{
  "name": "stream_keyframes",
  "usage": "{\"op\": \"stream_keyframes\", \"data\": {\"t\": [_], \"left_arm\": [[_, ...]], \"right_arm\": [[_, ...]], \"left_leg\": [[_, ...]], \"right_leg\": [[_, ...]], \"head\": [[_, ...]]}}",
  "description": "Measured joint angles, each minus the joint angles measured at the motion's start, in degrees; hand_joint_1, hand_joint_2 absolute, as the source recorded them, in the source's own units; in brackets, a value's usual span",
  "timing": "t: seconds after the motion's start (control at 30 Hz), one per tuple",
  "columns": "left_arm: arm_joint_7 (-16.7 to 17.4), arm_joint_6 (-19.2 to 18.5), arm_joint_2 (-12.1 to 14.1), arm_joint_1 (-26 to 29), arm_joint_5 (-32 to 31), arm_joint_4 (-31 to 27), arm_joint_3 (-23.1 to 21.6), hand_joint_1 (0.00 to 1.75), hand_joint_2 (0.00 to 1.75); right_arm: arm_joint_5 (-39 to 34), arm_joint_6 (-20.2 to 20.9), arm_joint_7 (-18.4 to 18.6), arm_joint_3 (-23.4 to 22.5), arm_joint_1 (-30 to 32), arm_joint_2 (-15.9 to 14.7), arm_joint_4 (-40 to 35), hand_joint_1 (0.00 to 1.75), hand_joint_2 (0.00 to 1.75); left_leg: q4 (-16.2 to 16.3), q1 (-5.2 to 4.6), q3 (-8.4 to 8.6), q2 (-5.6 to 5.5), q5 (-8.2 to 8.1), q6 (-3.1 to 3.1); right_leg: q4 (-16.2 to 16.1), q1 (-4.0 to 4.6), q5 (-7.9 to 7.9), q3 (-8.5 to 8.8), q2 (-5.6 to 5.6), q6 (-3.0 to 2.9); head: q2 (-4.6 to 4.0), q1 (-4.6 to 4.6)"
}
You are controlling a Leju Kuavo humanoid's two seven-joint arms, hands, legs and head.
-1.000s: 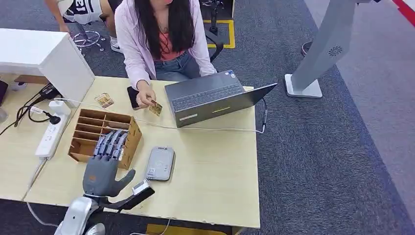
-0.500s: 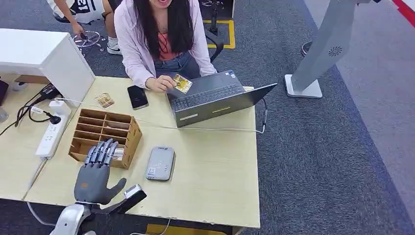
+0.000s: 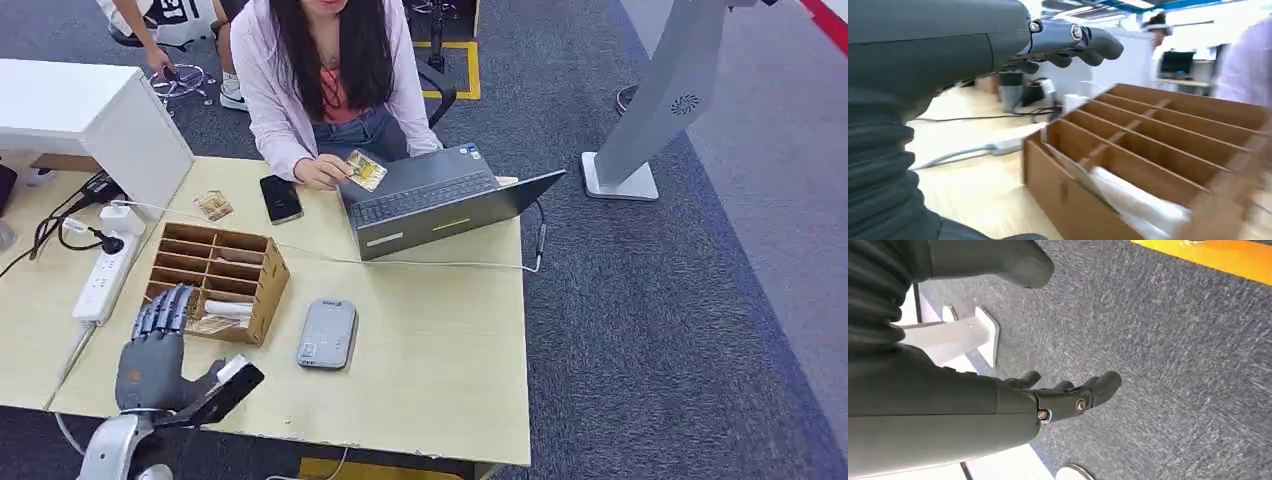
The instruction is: Pass the card to the sensor for recognition and then transmit it.
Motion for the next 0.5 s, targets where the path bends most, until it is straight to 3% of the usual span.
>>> {"op": "stream_keyframes", "data": {"t": [0.5], "left_arm": [[-0.2, 0.15, -0.15, -0.36, 0.13, 2.25, 3.21, 0.0, 1.75]], "right_arm": [[0.15, 0.31, 0.09, 0.0, -0.02, -0.04, 0.0, 0.0, 1.75]], "left_leg": [[0.0, 0.01, -0.01, 0.0, -0.01, 0.01]], "right_leg": [[0.0, -0.03, 0.0, 0.0, -0.01, 0.0]], "head": [[0.0, 0.0]]}}
